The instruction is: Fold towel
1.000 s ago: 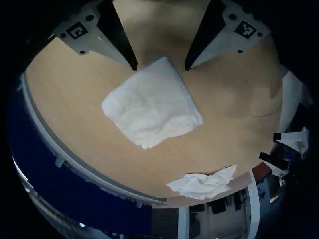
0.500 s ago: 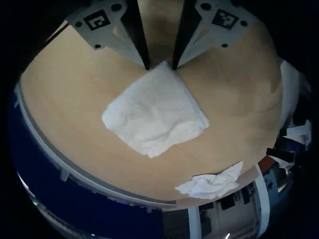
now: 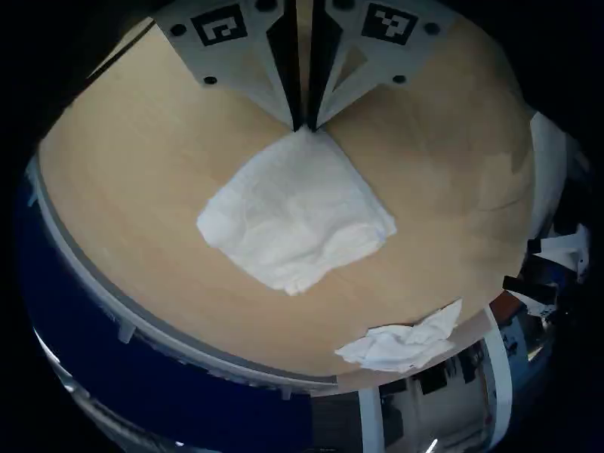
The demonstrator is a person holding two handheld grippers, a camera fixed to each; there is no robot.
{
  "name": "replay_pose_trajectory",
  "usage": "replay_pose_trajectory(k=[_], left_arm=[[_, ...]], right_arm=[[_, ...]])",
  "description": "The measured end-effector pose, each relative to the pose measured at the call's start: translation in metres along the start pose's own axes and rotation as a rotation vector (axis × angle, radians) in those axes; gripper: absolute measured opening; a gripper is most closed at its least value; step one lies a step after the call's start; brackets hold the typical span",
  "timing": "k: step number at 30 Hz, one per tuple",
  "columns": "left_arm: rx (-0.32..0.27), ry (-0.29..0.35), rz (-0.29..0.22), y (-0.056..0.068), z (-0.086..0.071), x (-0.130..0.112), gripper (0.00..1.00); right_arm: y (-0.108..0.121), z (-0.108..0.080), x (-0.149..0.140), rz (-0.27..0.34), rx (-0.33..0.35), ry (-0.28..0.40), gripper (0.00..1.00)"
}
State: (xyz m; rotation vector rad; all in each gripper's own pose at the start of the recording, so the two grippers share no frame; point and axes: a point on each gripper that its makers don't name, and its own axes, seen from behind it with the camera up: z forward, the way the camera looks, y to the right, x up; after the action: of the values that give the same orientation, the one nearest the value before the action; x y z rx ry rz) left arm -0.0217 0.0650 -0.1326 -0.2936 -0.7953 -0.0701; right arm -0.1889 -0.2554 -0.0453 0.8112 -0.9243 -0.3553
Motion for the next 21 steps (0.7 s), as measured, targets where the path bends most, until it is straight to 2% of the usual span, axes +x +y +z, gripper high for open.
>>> replay_pose_trajectory(k=[6,21], left_arm=[[-0.002,-0.001,0.005,0.000,0.000,0.001,0.94],[-0.002,0.028,0.014,0.002,-0.001,0.016,0.94]], right_arm=[[0.004,-0.014,0.018,-0.015,-0.013,0.038,0.05],[0.018,-0.078,0.118,-0.094,-0.051,0.210,0.05]])
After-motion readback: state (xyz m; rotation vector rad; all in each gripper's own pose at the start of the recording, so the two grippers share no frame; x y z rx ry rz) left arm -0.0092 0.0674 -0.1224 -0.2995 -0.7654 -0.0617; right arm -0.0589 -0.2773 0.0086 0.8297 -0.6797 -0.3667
